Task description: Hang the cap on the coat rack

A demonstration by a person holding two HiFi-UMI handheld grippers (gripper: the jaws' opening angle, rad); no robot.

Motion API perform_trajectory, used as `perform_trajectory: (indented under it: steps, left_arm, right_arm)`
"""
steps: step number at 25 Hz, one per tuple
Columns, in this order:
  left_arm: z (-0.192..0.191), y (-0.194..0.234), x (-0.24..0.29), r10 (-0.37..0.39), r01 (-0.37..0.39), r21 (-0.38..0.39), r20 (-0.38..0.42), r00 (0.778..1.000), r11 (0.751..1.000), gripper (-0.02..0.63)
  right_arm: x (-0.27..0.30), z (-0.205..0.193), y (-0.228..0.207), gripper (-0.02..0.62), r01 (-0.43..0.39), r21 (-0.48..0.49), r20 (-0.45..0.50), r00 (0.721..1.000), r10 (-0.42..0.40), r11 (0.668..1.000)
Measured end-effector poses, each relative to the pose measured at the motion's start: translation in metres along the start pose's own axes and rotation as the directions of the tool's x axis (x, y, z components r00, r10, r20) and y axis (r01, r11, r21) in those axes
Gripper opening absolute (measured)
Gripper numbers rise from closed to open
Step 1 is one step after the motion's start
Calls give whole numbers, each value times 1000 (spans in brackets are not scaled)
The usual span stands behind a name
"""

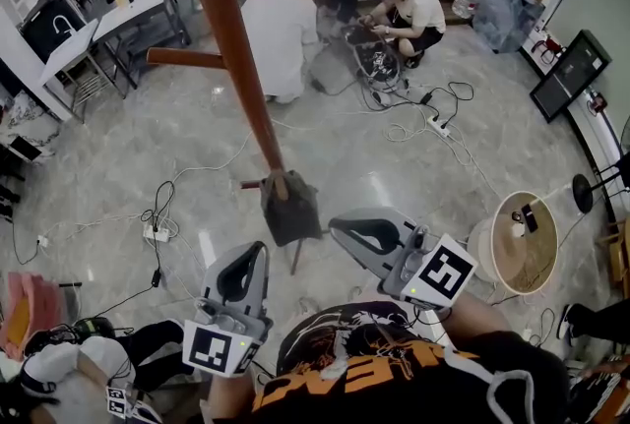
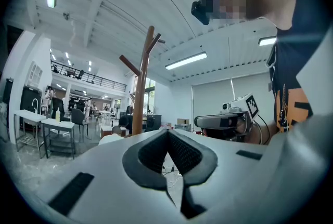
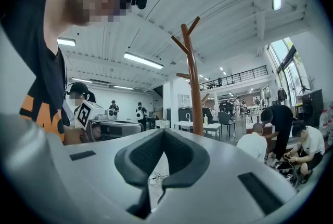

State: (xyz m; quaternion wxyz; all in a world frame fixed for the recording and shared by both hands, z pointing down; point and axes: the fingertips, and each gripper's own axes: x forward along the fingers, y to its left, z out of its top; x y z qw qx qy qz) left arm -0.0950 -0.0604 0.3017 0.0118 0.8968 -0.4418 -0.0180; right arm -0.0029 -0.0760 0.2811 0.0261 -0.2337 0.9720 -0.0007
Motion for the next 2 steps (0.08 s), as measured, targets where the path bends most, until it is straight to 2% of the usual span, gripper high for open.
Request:
perform_trajectory:
  steps: [2]
  left_arm:
    - [-1,1,0,0,0,1,-1,1000,1000,23]
  right_arm:
    - [2,-1,1,14,-3,1,3,1000,3,1000]
